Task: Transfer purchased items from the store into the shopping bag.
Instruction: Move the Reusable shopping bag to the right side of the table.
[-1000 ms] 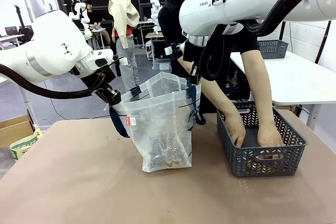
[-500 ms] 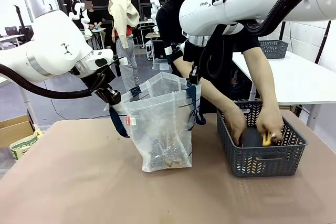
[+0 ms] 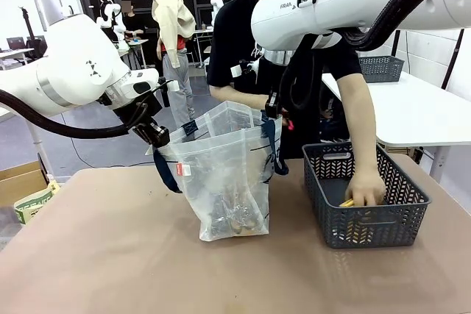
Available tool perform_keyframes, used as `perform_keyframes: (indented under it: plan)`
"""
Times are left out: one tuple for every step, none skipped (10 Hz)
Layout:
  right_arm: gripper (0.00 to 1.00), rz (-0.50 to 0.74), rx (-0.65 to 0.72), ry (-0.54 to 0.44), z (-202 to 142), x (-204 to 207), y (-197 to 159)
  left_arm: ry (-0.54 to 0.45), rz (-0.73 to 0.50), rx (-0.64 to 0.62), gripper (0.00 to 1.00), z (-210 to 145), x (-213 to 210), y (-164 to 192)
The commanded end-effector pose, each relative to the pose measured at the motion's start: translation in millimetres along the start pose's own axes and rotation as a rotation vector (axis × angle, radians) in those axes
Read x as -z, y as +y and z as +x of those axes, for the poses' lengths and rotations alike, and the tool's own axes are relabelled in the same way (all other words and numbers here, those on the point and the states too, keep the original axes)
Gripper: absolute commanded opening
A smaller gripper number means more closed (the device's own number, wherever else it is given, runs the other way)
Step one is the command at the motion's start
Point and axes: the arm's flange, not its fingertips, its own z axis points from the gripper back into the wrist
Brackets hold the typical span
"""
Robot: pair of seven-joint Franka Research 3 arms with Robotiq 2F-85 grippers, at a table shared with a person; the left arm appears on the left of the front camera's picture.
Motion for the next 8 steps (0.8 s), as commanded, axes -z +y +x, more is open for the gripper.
perform_keyframes:
  plan:
    - [0.00,-0.001,0.001,-0.001,-0.1,-1.0,0.0,0.000,0.001,-0.001,0.00,-0.2,-0.2,0.7]
    - [0.00,-0.001,0.001,-0.001,-0.1,-1.0,0.0,0.000,0.001,-0.001,0.00,-0.2,-0.2,0.7]
    - [0.00,-0.001,0.001,-0.001,-0.1,-1.0,0.0,0.000,0.001,-0.001,0.00,-0.2,-0.2,0.7]
    - [0.00,-0.001,0.001,-0.001,-0.1,-1.0,0.0,0.000,0.001,-0.001,0.00,-0.2,-0.2,0.7]
    - [0.00,-0.001,0.001,-0.001,-0.1,-1.0,0.0,0.000,0.001,-0.001,0.00,-0.2,-0.2,0.7]
    - [0.00,-0.001,0.001,-0.001,-0.1,-1.0,0.0,0.000,0.001,-0.001,0.00,-0.2,-0.2,0.7]
    - [0.00,-0.001,0.001,-0.001,-0.1,-1.0,0.0,0.000,0.001,-0.001,0.00,-0.2,-0.2,0.7]
    - [0.00,-0.001,0.001,-0.001,-0.1,-1.0,0.0,0.000,0.001,-0.001,0.00,-0.2,-0.2,0.7]
